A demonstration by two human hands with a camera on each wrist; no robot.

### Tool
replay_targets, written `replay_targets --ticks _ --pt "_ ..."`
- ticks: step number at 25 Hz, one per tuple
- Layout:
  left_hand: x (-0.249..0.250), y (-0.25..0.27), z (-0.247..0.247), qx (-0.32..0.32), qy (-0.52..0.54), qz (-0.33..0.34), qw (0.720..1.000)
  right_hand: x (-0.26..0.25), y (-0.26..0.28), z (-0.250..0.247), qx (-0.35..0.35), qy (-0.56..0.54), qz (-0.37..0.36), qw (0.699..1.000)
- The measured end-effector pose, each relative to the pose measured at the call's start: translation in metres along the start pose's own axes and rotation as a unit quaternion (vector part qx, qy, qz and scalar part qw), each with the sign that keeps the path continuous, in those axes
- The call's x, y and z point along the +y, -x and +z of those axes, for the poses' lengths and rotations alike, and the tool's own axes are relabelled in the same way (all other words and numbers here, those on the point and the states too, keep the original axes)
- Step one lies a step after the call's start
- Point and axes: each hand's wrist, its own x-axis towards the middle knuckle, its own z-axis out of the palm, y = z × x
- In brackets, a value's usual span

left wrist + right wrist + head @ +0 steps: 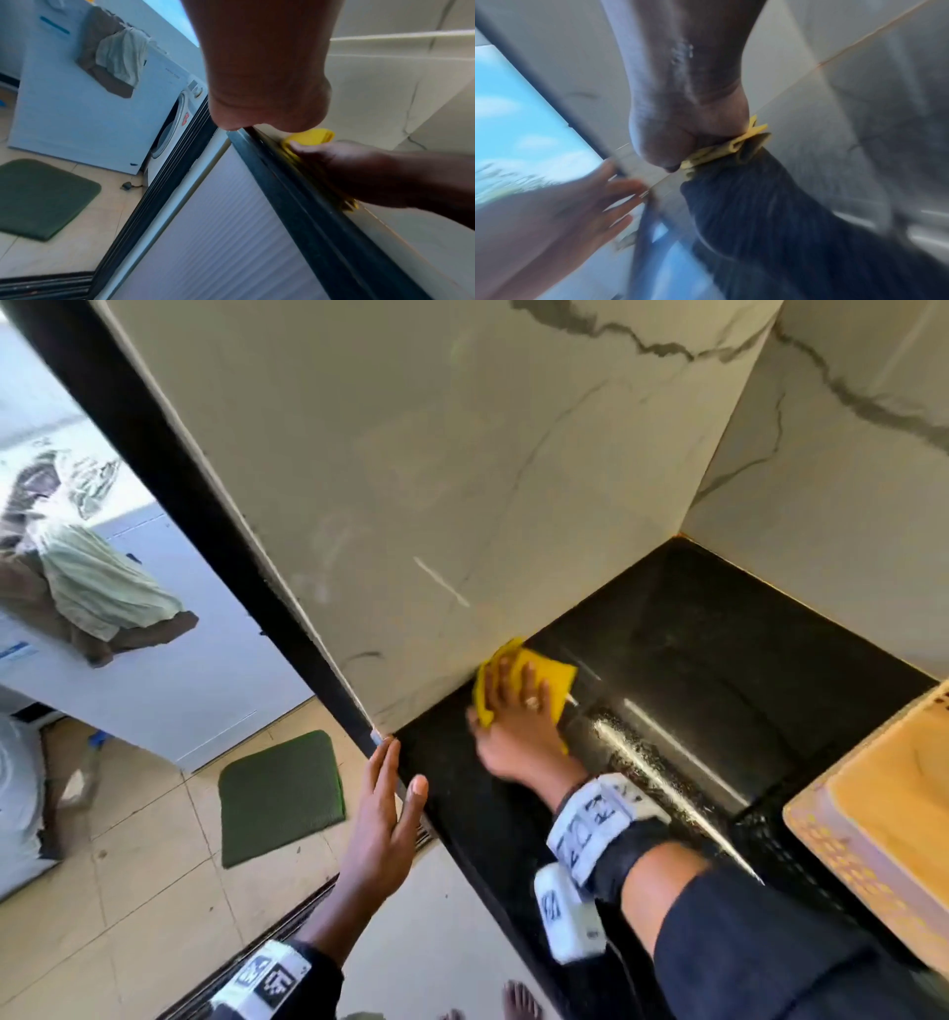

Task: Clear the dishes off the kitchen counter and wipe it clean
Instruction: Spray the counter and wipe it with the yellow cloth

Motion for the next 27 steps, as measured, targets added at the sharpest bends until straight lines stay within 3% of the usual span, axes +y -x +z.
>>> replay_targets --ticks 3,5,7,9,11,12,14,16,18,22,24,27 --pt "0.003 0.002 -0.004 0.055 0.111 -0.007 0.992 -0.049 0.078 0.032 -0.074 0.055 -0.219 0.971" --pt "0.001 0.001 -0.009 0.046 0.131 -0.008 0.990 -0.040 0.095 0.030 -0.086 0.074 -0.275 0.955" --pt "-0.003 0.003 -0.015 0.012 0.123 0.008 0.992 -0.006 0.098 0.018 -0.050 0.051 -0.215 0.974" --pt "-0.005 0.004 -0.021 -0.033 0.096 0.036 0.994 0.047 0.090 -0.008 -0.001 -0.023 -0.010 1.000" --pt "-0.009 0.004 -0.026 -0.086 0.048 0.075 0.992 0.086 0.088 -0.030 0.048 -0.055 0.195 0.978" --pt "-0.014 0.004 -0.027 -0.110 0.030 0.096 0.989 0.088 0.089 -0.030 0.058 -0.047 0.248 0.966" --pt "-0.027 0.004 -0.031 -0.145 0.013 0.125 0.981 0.052 0.092 -0.005 0.038 -0.031 0.240 0.970" --pt "-0.038 0.004 -0.036 -0.142 0.013 0.142 0.980 -0.015 0.114 0.036 0.012 -0.015 0.109 0.994" --pt "-0.046 0.004 -0.041 -0.128 0.023 0.170 0.977 -0.055 0.152 0.065 0.007 0.028 -0.002 1.000" --pt "-0.053 0.003 -0.051 -0.138 0.040 0.210 0.967 -0.039 0.240 0.097 0.070 0.119 0.103 0.985" --pt "-0.061 0.002 -0.061 -0.141 0.045 0.209 0.967 -0.042 0.267 0.112 0.060 0.202 0.094 0.973" --pt "-0.075 -0.001 -0.074 -0.131 0.048 0.192 0.971 -0.041 0.245 0.111 0.053 0.289 0.049 0.955"
